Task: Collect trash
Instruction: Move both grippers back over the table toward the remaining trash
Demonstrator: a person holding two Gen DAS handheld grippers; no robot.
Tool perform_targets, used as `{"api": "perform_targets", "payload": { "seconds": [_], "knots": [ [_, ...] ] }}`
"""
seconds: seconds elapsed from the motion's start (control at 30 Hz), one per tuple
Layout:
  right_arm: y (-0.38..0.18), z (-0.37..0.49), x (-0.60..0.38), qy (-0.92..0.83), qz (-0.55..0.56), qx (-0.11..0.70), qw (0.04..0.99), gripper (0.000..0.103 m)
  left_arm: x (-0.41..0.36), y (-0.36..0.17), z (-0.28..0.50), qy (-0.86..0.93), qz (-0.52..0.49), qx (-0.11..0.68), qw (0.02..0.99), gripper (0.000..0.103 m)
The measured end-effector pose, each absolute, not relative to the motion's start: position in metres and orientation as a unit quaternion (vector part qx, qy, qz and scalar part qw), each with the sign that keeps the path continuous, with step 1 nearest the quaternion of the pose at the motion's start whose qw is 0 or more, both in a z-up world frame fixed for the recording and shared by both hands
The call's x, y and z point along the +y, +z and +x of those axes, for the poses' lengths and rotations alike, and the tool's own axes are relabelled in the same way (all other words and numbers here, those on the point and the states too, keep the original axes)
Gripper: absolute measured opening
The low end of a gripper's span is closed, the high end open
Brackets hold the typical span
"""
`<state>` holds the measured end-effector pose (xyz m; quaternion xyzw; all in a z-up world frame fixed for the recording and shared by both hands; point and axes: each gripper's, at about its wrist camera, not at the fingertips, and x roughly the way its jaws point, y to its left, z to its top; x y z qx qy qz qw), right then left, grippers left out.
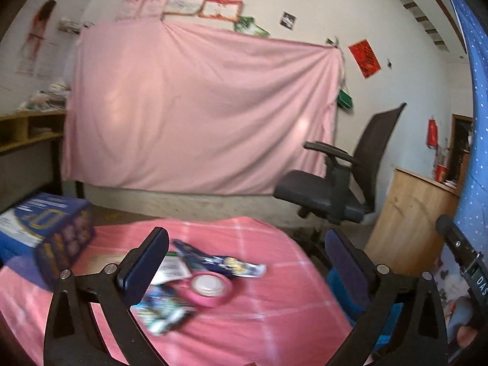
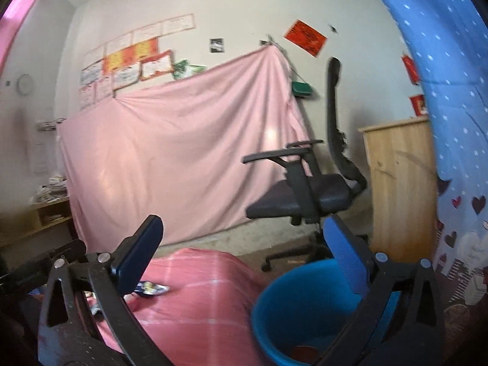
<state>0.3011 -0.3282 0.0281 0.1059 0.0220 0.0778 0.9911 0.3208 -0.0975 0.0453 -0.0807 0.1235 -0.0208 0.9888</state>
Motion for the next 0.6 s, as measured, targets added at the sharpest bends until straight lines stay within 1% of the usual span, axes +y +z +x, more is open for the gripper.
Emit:
{"api": "perform_targets", "payload": {
  "seconds": [0.37, 0.6],
  "knots": [
    [0.03, 0.295, -0.252, 0.148, 0.051, 0.004, 0.988, 0.103, -0.037, 0.036, 0.278, 0.046, -0.065, 0.088, 0.993, 0.1],
    [0.016, 0.305, -0.213, 0.186, 0.004, 0.04, 0.982, 0.103, -0.011, 0.02, 0.27, 0.068, -0.06, 0.094, 0.991, 0.1]
  ]
}}
